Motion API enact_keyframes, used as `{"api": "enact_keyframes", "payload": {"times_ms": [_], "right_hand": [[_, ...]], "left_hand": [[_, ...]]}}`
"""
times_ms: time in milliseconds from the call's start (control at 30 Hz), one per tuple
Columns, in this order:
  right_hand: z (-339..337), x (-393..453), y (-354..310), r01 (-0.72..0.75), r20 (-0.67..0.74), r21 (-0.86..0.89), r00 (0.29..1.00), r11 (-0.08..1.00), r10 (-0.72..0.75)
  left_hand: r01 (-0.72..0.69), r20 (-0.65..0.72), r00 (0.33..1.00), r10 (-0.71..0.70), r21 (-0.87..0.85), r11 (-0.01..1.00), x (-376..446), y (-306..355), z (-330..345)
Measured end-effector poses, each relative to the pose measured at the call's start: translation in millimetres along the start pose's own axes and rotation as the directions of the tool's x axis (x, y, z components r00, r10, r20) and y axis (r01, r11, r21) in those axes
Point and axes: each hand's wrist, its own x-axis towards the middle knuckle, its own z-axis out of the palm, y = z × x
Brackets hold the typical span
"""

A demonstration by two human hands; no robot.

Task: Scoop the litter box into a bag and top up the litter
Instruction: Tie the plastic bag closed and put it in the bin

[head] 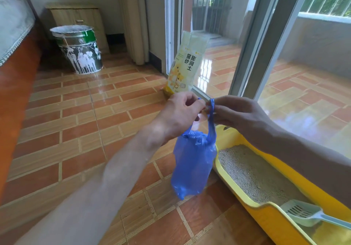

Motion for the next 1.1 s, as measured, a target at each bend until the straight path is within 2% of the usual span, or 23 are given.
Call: {"api": "enact_keyframes", "payload": {"times_ms": [100, 267, 500, 633, 733, 867, 1000, 1100], "right_hand": [[7, 3, 1, 0.081, -0.018, 0.016, 0.997, 0.997, -0.081], [16, 11, 1, 0.186, -0.059, -0.022, 0.981, 0.982, -0.187], [23, 36, 19, 0.173, 0.017, -0.096, 0.985, 0.98, -0.172], [23, 51, 30, 0.158, 0.182, -0.122, 0.974, 0.98, -0.134], [24, 58, 37, 0.2, 0.279, -0.247, 0.952, 0.948, -0.128], [28, 68, 24, 0.228, 0.243, -0.292, 0.957, 0.929, -0.159], [27, 76, -20, 0.204, 0.256, -0.413, 0.961, 0.888, -0.102], [21, 83, -70, 0.135, 0.207, -0.469, 0.977, 0.873, -0.04]], "left_hand": [[-0.015, 0.005, 1.0, 0.014, 0.06, 0.998, -4, 2, 1], [-0.007, 0.048, 0.999, 0.007, 0.011, 1.0, -6, -8, -7], [0.0, 0.022, 1.0, 0.001, -0.044, 0.999, -1, -28, -15], [-0.022, 0.009, 1.0, 0.023, -0.04, 0.999, 6, -35, -19], [-0.017, -0.002, 1.0, 0.018, 0.02, 1.0, 13, -35, -25], [-0.019, 0.004, 1.0, 0.019, 0.194, 0.981, 23, -25, -41], [0.026, -0.028, 0.999, -0.018, 0.332, 0.943, 30, 16, -67], [0.082, -0.077, 0.995, -0.058, 0.355, 0.931, 31, 59, -87]]}}
